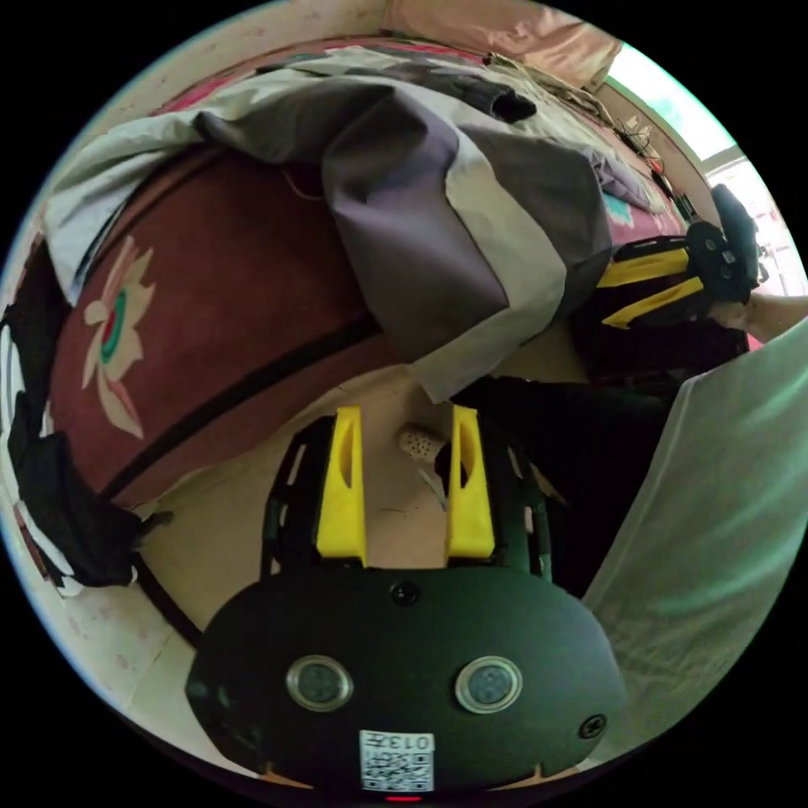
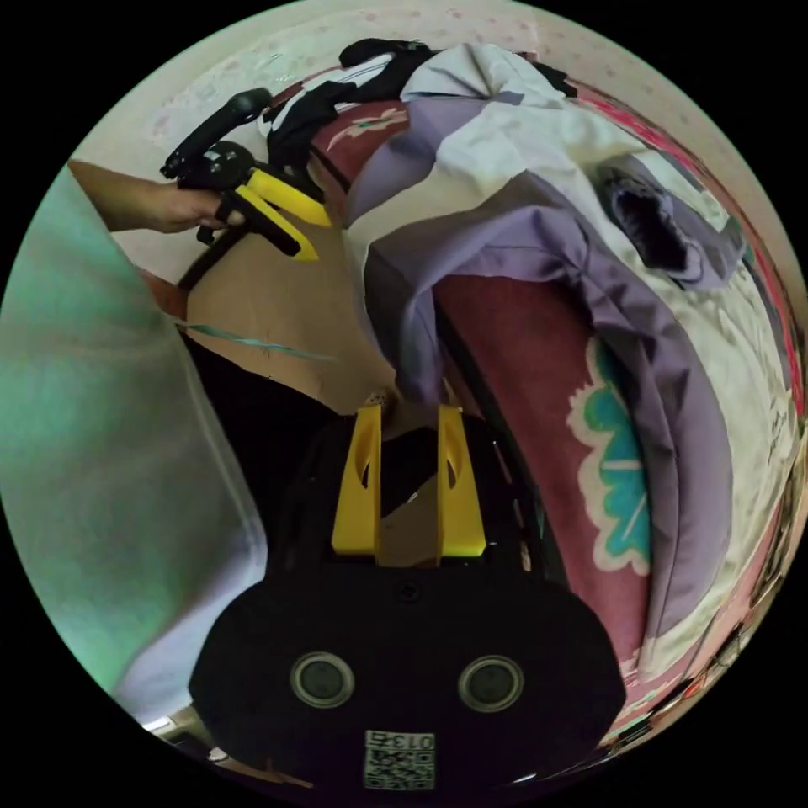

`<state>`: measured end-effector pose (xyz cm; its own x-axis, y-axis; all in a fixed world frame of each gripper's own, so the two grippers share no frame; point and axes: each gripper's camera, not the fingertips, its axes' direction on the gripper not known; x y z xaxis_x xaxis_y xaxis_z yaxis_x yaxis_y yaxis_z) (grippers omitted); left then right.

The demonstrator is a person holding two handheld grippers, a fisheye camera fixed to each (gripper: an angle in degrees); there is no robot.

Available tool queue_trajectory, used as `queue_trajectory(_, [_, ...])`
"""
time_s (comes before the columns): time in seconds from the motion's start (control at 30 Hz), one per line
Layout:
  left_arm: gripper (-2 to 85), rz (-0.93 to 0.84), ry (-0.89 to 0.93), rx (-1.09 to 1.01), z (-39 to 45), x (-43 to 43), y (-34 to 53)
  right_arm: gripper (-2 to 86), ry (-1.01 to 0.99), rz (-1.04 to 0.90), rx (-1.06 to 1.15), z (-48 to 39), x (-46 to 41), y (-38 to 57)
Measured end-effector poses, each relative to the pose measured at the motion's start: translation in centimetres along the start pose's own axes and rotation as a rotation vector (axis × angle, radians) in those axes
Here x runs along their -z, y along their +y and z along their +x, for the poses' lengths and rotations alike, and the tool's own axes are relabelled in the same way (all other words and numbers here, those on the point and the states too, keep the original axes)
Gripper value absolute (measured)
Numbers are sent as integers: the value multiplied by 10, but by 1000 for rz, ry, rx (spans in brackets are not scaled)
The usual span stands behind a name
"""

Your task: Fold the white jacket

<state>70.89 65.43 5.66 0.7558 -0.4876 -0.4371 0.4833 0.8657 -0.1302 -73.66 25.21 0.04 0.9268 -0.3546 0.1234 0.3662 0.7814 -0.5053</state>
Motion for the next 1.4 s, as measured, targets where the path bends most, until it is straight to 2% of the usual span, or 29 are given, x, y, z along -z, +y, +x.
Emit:
queue_trajectory(0.13, [175,-2,87,-112,-22,-28,-27,83,71,-8,50,8,-27,-20])
queue_trajectory(0.2, [178,-22,149,-169,-35,-45,-42,91,16,-16,97,16,-41,-21])
queue_trajectory(0.33, [168,-50,235,-198,-46,-70,-53,76,46,-53,137,22,-62,-25])
queue_trajectory(0.43, [127,-99,304,-194,-50,-85,-56,23,-75,-91,52,46,-73,-33])
queue_trajectory(0.47, [83,-118,346,-202,-53,-88,-55,16,-131,-113,20,56,-72,-35])
queue_trajectory(0.5, [48,-128,420,-218,-59,-87,-54,10,-197,-111,33,63,-66,-35])
queue_trajectory(0.53, [36,-126,471,-227,-64,-85,-53,8,-226,-110,45,66,-61,-34])
queue_trajectory(0.6, [14,-92,698,-253,-85,-68,-46,4,-392,-111,88,85,-35,-28])
queue_trajectory(0.63, [12,-74,741,-261,-91,-61,-44,4,-447,-102,87,92,-27,-26])
queue_trajectory(0.7, [8,-21,918,-306,-112,-31,-35,3,-685,-35,67,129,9,-19])
queue_trajectory(0.8, [6,98,1054,-346,-143,18,-36,3,-895,128,65,180,53,-17])
queue_trajectory(0.93, [7,254,1119,-390,-183,73,-62,6,-1068,366,73,248,88,-22])
queue_trajectory(1.03, [13,440,1178,-312,-231,100,-105,10,-1175,633,-70,320,95,-27])
queue_trajectory(1.07, [18,534,1203,-206,-259,103,-124,13,-1222,768,-208,354,87,-26])
queue_trajectory(1.1, [27,632,1202,-34,-290,99,-142,16,-1242,938,-445,390,72,-17])
queue_trajectory(1.13, [33,696,1189,65,-306,97,-148,18,-1235,1025,-594,406,62,-9])
queue_trajectory(1.17, [46,787,1143,263,-335,88,-159,24,-1191,1190,-894,433,41,11])
queue_trajectory(1.2, [57,819,1076,389,-356,79,-169,33,-1123,1329,-1091,452,25,27])
queue_trajectory(1.23, [59,818,1035,419,-364,76,-173,39,-1111,1361,-1151,461,19,32])
queue_trajectory(1.27, [61,792,952,438,-373,76,-180,52,-1132,1367,-1187,477,15,34])
queue_trajectory(1.33, [67,759,831,371,-373,87,-184,53,-1045,1312,-1023,493,43,28])
queue_trajectory(1.4, [80,669,689,263,-364,97,-183,79,-658,953,-698,487,104,1])
